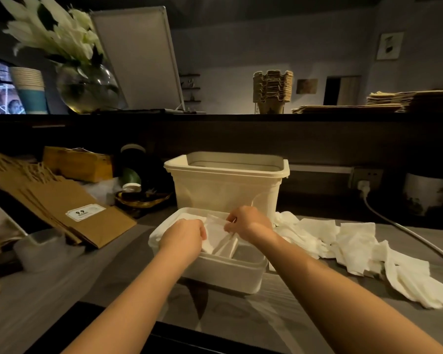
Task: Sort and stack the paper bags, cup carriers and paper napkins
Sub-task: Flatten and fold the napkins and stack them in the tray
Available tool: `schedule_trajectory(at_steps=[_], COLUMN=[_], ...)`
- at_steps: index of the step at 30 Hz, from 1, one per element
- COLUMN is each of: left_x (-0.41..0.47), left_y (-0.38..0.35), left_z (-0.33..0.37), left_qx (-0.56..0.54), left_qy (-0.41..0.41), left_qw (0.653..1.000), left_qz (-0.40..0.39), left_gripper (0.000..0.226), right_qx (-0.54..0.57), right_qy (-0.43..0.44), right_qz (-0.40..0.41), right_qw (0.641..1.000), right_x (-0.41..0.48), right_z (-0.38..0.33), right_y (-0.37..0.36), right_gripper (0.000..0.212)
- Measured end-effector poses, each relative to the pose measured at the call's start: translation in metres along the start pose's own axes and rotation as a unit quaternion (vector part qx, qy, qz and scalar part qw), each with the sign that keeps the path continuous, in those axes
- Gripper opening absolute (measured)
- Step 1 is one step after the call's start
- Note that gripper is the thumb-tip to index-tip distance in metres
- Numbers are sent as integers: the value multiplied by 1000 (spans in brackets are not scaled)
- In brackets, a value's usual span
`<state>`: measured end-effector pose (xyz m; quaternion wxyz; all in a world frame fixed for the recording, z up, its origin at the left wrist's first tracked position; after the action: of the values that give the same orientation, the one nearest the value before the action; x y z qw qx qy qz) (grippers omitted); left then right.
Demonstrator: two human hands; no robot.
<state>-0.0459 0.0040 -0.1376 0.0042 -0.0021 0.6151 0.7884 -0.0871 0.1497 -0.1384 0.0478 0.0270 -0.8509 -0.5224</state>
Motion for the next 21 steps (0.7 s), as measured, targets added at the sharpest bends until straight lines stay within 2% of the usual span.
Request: schedule_trajectory(at_steps=[3,9,12,15,17,21], left_x=[5,5,5,8,11,15], left_y=[-5,-4,2,8,7,-5], left_z=[2,8,7,7,8,8], left_qx=[42,74,62,80,93,62], left_qy=[6,-40,-62,-74,-78,-87], left_qw=[997,991,994,994,993,989], left_qz=[-59,-106,-64,-4,0,-103], left_gripper=[27,23,19,25,29,34], right_qx=[-9,-11,-2,10,-2,-71], right_qy=[-8,-6,-7,-18,-27,-29], right_qz=[-13,9,1,-24,-33,-31], right_qw=[1000,1000,1000,1000,999,997], right_x=[4,1,2,4,3,-1], right_z=[3,3,2,3,3,1], right_y=[-7,-2,-4,-7,-5,-2], right_gripper=[19,23,26,29,29,30])
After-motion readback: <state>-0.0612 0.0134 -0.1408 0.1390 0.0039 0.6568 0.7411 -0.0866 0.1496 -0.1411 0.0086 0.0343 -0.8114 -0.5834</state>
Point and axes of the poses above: each hand's wrist, its own x-axis towards the middle knuckle, its own y-axis out of the back of the hand, z = x × y, the point moved 8 cm from there along x, towards the middle knuckle, and after that the axes turned 5 degrees about -z, right-handed, at the moved point
